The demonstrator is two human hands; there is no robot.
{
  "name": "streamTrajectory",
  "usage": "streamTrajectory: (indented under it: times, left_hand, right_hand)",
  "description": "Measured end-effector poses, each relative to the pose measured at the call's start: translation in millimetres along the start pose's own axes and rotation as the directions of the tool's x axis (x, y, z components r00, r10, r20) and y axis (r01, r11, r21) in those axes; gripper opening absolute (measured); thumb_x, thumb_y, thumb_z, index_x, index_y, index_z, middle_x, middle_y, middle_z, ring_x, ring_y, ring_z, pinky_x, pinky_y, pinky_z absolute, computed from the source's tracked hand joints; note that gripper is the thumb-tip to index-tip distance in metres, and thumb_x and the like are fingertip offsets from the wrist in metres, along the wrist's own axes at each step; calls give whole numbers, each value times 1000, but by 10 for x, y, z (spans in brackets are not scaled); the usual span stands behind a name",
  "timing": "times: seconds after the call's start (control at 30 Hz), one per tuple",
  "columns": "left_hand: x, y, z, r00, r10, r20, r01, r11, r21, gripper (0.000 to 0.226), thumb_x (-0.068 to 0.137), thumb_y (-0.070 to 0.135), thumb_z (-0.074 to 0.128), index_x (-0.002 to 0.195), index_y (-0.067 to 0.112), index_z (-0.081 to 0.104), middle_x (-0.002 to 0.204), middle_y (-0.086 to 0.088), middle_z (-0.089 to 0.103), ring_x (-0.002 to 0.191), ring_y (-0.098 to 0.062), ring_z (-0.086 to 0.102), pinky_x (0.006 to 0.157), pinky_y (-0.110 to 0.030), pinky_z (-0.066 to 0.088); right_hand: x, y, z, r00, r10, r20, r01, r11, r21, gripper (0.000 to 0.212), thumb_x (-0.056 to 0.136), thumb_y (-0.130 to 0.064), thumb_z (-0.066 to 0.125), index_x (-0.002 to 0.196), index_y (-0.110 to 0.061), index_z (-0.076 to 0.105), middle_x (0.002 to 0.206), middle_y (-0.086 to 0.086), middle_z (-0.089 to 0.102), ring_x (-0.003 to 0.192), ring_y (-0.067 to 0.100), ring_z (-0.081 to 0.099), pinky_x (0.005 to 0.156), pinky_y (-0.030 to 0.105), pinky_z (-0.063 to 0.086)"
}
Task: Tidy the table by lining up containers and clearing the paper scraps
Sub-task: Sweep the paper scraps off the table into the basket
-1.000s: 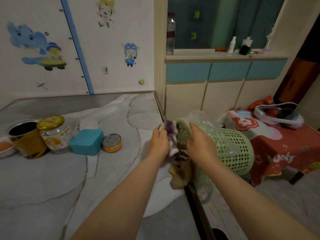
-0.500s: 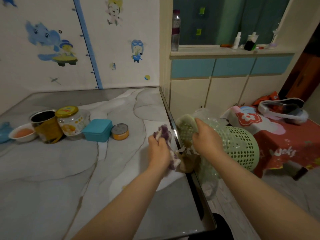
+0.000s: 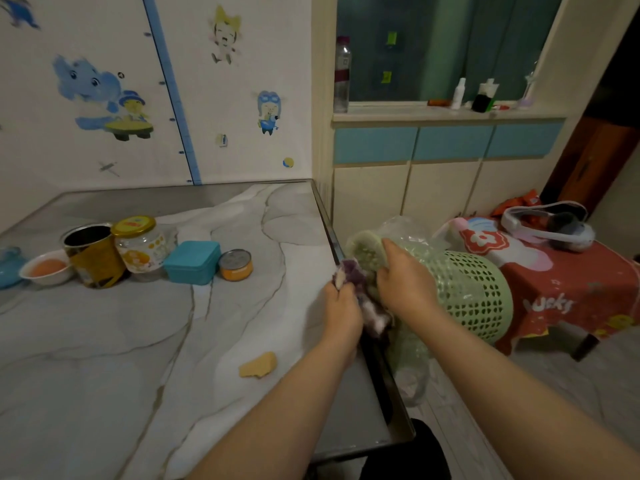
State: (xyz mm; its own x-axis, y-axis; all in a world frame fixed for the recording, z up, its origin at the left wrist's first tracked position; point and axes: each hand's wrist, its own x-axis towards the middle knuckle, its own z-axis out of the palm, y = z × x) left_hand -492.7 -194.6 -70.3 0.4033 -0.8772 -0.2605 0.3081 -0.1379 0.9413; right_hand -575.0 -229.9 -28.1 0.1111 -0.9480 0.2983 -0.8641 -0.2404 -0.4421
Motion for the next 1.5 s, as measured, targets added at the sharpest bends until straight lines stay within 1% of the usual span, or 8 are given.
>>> streamTrajectory:
  times: [0.17,0.3,0.6,0.73,0.9,1.07,1.33,1.5]
  left_hand:
    - [-8,438,-387,972,191,-136,-178,979,103,36,99,16,38,135,10,42,113,-9,54,96,-20,52,78,-26,38]
    - [-134,666,-805,928,308,-208,-273,945,179,39,101,17,36,139,14,37,118,-2,46,106,-17,47,84,-24,34]
    - [-394,428,-1112,875,449,-182,-382,870,312,36,101,13,35,138,14,37,120,8,43,108,-5,39,76,-6,26]
    - [-463,407,-1247,862,476,-176,-404,854,329,33,101,15,36,134,12,40,119,2,50,106,-11,47,78,-11,31]
    - [-527,339,-1480,850,491,-190,-412,845,340,28,100,13,39,128,14,43,113,2,51,104,-15,49,85,-20,31]
    - [-604,217,-1658,864,463,-200,-380,858,346,11,100,15,39,110,20,41,105,1,52,96,-15,48,75,-21,32]
    - [-556,116,-1939,845,422,-329,-319,891,324,30,100,25,38,130,19,41,120,-3,53,110,-22,52,96,-36,42]
    - [-555,-78,-1800,881,409,-237,-270,847,458,36,98,9,40,134,9,40,126,-10,55,107,-18,50,87,-24,36]
  right_hand:
    - [-44,31,12,1000,8,23,-9,1000,20,49,96,-13,47,144,-20,39,131,6,58,111,28,59,82,33,44]
    - [-72,27,62,999,5,38,-5,1000,7,49,96,-12,47,144,-20,38,128,5,58,107,27,59,75,31,41]
    - [-151,-41,69,998,-41,48,44,996,-77,43,93,-7,43,134,-19,45,118,6,61,95,29,60,67,31,38]
    - [-262,-101,43,998,-55,40,60,989,-135,40,92,-4,41,129,-18,46,114,7,61,82,25,53,64,31,33]
    - [-392,-156,21,998,-61,34,66,980,-187,48,94,-5,41,140,-18,40,124,8,59,99,30,60,66,31,34]
    - [-493,-192,12,998,-64,22,68,972,-224,53,94,-6,42,146,-18,35,126,9,59,102,32,60,68,30,34]
    - [-555,-164,5,998,-54,22,57,972,-228,56,96,-8,42,149,-20,30,135,8,55,109,32,59,72,32,37]
    - [-517,-107,30,998,-52,22,55,980,-193,53,94,-8,41,145,-21,36,131,9,57,105,33,60,71,33,39]
